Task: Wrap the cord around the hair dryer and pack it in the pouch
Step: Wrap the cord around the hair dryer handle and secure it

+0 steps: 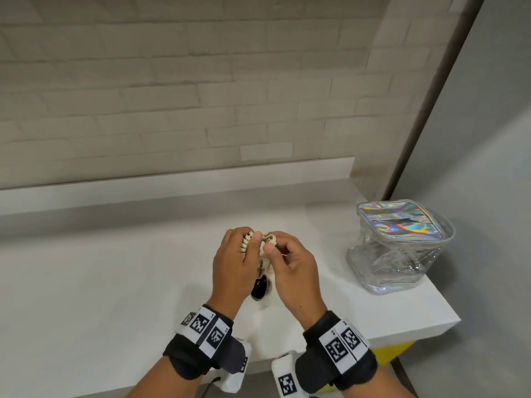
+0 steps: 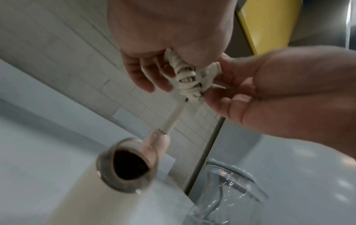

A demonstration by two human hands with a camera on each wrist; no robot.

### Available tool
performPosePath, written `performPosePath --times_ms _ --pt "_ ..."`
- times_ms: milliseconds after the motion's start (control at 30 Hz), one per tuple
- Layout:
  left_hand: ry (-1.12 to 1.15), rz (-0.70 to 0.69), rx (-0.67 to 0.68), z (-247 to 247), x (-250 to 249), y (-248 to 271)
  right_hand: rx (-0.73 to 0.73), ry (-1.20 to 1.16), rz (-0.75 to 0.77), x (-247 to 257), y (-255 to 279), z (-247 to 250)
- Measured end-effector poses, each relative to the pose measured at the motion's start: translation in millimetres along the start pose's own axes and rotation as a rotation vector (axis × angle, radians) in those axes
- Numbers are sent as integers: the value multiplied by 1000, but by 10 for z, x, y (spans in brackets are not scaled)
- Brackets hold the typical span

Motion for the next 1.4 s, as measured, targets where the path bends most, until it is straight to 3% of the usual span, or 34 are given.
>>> performPosePath --times_ms 100,200,300,400,467,600,667,767,867,933,1033,1167,1233,1333,1400 --pt "250 84 102 -86 125 5 -16 -76 -101 -55 -28 28" --pt "278 96 153 -30 185 -60 -43 -434 -281 -166 -61 164" --pt "131 39 139 55 154 -124 254 -520 -421 -77 -49 50" --pt "28 25 138 58 140 -141 406 -475 -348 120 -72 14" --pt "20 -31 226 -17 83 -120 452 -570 -295 210 -107 -5" --pt "51 -96 356 -125 -20 -26 447 -727 -231 233 -211 -36" --pt "32 -78 360 -139 -1 -31 364 -549 -187 216 -292 10" --pt "-55 -141 330 -121 -53 -19 139 -81 -142 211 -413 191" --pt "-74 -180 282 -81 -98 4 2 68 -186 110 -482 262" --pt "-47 -155 225 -28 -62 22 41 170 -184 40 -502 195" --pt "7 -102 174 34 15 14 239 304 -161 -48 -472 -34" --pt "106 -28 104 124 136 -32 357 -15 -203 -150 -342 -146" --pt "137 10 70 144 208 -42 467 -45 -167 -87 -307 -266" --pt "169 22 78 85 219 -38 479 265 -68 -44 -308 -373" --pt "191 8 97 36 181 -30 437 415 -102 -59 -323 -362"
Point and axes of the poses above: each hand's wrist, its own y-axis away from the middle knuckle, its own z-axis out of the back of the hand, x = y × z, the point moved 9 cm from there along -y, towards the middle knuckle, and after that the axes turned 14 degrees about x, right-handed, at the moved point
